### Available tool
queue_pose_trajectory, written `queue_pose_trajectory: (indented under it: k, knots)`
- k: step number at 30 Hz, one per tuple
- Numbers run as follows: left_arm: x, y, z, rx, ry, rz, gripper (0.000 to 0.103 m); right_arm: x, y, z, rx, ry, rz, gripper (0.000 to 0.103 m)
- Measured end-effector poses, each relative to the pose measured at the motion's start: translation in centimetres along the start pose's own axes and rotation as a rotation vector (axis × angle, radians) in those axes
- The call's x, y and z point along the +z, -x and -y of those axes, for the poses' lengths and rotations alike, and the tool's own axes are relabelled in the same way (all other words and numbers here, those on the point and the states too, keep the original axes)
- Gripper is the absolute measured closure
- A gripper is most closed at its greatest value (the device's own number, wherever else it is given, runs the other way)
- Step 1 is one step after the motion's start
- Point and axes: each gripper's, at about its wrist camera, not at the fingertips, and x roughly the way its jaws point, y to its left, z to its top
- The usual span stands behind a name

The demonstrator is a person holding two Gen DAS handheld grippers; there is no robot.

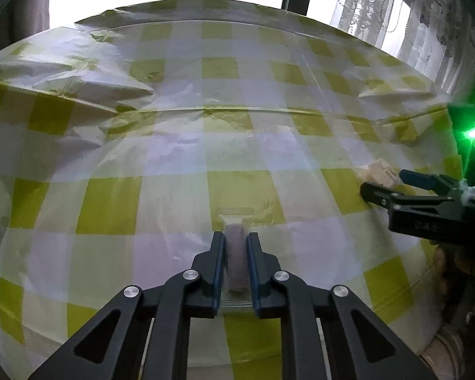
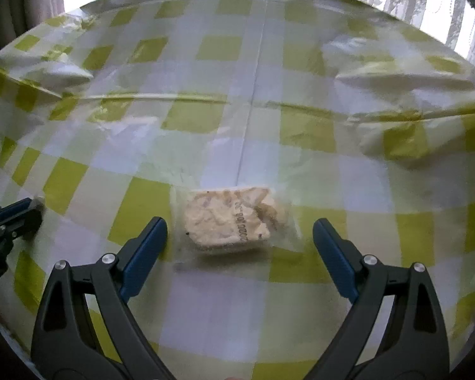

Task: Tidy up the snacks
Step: 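Grasp the small white stick packet with the left tool while the right tool grasps the clear cracker bag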

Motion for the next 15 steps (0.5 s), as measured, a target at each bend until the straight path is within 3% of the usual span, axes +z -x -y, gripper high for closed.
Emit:
queue_pose_trajectory:
  k: [4,6,15]
  knots:
    - [-0.4,0.4,-0.3,0.036,0.039,0.009,0.089,0.1,-0.4,0.3,0.021,-0.034,0.007,0.011]
    - [-0.4,0.5,-0.4,0.072,0.05,0.012,0.089,0.2,-0.3,-0.1,0.027,-0.023,0.015,0.021]
    - [-0.4,0.7,-2.6,0.15,0.155,0.024,0.089,-0.6,0.5,-0.9,0.024,-0.017,0.034,0.032]
